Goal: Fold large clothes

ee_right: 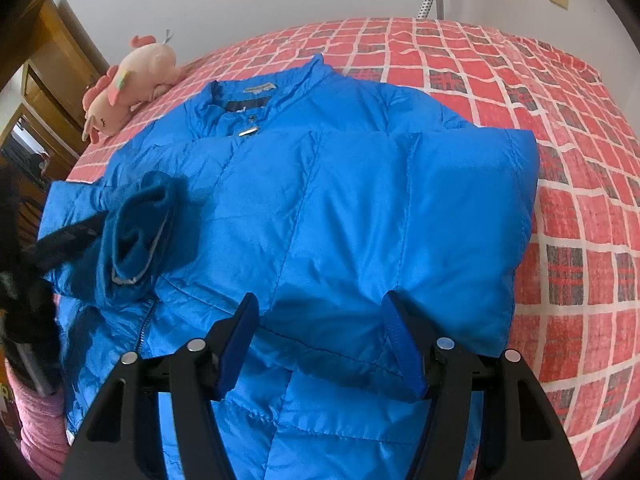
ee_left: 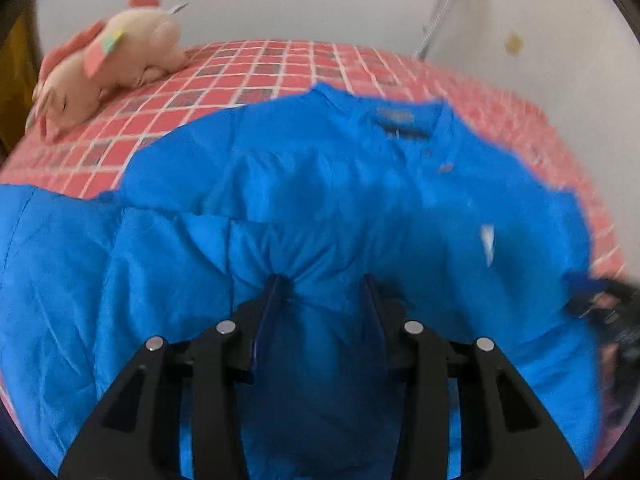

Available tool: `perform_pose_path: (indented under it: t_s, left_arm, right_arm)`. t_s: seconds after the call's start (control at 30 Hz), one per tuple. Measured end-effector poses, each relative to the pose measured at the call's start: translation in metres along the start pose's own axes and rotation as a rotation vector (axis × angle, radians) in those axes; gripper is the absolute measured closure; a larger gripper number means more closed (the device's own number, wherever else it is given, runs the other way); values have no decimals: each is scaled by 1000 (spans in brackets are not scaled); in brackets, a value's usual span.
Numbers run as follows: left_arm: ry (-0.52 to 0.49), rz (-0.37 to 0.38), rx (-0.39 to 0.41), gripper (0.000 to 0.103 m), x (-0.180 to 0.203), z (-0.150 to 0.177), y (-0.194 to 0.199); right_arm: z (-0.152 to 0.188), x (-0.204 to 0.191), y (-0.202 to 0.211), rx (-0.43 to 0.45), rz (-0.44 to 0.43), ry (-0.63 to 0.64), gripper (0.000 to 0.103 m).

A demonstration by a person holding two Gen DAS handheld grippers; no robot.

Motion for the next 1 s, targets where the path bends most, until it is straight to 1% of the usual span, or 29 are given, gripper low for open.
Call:
perform_pose_path:
  t_s: [0.03, 0.07, 0.17, 0.23, 0.27, 0.33, 0.4, 0.43, 0.5, 0.6, 0.7, 0.8, 0.83, 0.87, 0.9, 0.93, 0.97, 1.0]
  left_arm:
    - [-18, -18, 4, 64, 3, 1, -1]
    - [-19, -18, 7, 64, 3, 1, 0]
    - [28, 31, 22, 64, -6, 2, 10]
    - [75, 55, 48, 61, -17, 0, 26]
    - [87, 44, 59, 60, -20, -2, 32]
    - [118, -2, 83, 57, -36, -3, 47]
    - [132, -29, 103, 55, -44, -4, 58]
    - [140, -56, 101, 54, -50, -5, 60]
    - [150, -82, 85, 54, -58, -2, 59]
    - [169, -79, 63, 54, -65, 0, 51]
    - [170, -84, 58, 54, -69, 0, 48]
    - [170, -77, 70, 54, -70, -1, 51]
    - [168, -74, 75, 54, -70, -1, 52]
    - [165, -74, 79, 54, -69, -1, 53]
    - [162, -78, 83, 54, -68, -1, 54]
    - [155, -82, 88, 54, -67, -2, 56]
    - [151, -79, 88, 54, -66, -3, 56]
    - [148, -77, 91, 54, -65, -4, 57]
  right_arm:
    - [0, 0, 0, 1, 3, 1, 39]
    - [1, -1, 0, 3, 6, 3, 39]
    - [1, -4, 2, 13, 17, 14, 38]
    - [2, -10, 6, 11, -1, 22, 38]
    - [2, -15, 8, 9, -16, 28, 32]
    - [2, -29, 12, 8, -42, 51, 26]
    - [3, -42, 13, -1, -54, 70, 24]
    - [3, -52, 12, -18, -69, 78, 22]
    - [3, -72, 7, -49, -105, 97, 20]
    - [3, -96, -2, -80, -110, 134, 15]
    - [1, -122, -22, -124, -104, 158, 14]
    - [-1, -136, -42, -171, -98, 149, 15]
    - [-3, -139, -47, -170, -92, 151, 20]
    - [-4, -140, -50, -165, -89, 156, 35]
    - [-4, -143, -52, -160, -96, 162, 44]
    - [-5, -145, -52, -153, -110, 161, 60]
    - [-5, -144, -50, -148, -124, 156, 71]
    - [-6, -142, -46, -146, -152, 149, 75]
Point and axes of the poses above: each gripper's, at about its wrist camera, not at the fingertips, and y roughly against the way its jaws point, x to its right, z to its underside, the point moved 6 cm from there along -y, roughly the way its jaws point, and after that the axes turned 14 degrees about -y, right-handed, at the moved point
